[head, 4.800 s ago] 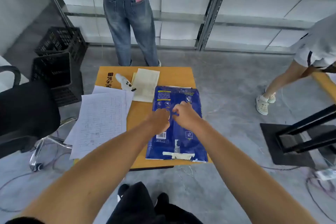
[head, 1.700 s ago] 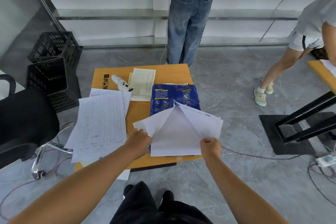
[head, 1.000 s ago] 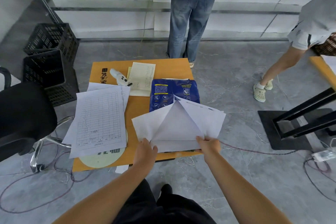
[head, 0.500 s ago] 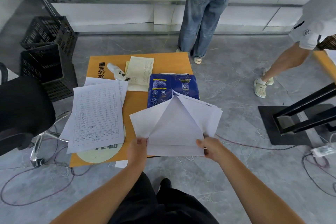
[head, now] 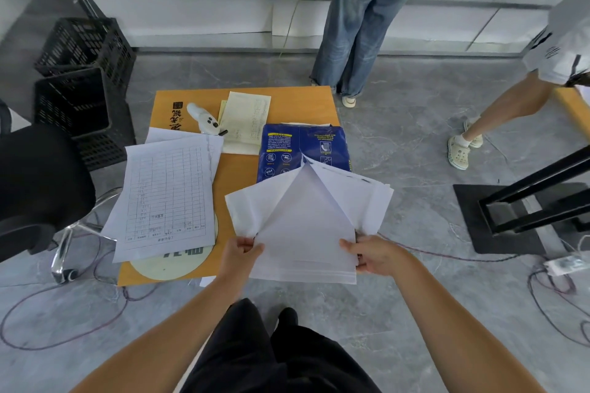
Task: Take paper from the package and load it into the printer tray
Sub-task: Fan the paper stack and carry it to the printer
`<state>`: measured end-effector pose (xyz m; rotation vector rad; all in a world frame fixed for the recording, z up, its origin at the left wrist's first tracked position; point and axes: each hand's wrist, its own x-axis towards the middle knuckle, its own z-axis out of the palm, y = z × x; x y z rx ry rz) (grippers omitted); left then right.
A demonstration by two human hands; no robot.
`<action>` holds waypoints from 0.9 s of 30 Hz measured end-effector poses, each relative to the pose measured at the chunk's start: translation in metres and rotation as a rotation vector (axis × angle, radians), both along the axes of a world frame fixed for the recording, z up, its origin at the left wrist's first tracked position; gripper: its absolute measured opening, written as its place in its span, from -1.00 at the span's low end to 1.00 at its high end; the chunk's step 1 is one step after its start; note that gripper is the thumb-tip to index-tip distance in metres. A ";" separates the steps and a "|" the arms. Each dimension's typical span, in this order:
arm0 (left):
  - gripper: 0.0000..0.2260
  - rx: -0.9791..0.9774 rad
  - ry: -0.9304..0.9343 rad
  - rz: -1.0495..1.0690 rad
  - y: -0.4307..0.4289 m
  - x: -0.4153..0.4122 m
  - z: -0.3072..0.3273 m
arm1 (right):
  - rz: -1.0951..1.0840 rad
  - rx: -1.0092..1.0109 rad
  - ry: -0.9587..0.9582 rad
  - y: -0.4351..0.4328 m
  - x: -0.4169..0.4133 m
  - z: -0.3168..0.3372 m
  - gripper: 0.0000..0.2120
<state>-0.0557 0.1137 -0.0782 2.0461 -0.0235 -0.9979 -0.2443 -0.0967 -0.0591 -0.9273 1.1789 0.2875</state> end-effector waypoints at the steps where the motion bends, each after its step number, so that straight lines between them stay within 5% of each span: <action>1: -0.83 0.000 0.003 0.005 0.001 0.001 0.000 | 0.078 0.043 -0.009 -0.005 0.000 0.006 -0.71; 3: -0.80 -0.003 0.034 0.040 -0.003 0.002 0.006 | 0.128 0.053 -0.004 -0.011 0.007 0.011 -0.72; 11: -0.80 0.059 0.005 0.037 -0.026 0.009 0.011 | -0.239 -0.181 0.042 0.003 0.024 -0.032 -0.55; 19: -0.70 0.091 0.240 0.050 0.009 0.017 0.011 | 0.210 0.089 -0.033 -0.001 -0.006 0.020 -0.69; 23: -0.59 0.030 0.351 -0.056 -0.010 0.029 0.018 | -0.097 -0.023 -0.080 0.005 0.019 0.017 -0.75; 27: -0.68 0.064 0.178 -0.128 -0.007 0.018 0.026 | -0.278 -0.216 -0.032 0.035 0.028 -0.003 -0.70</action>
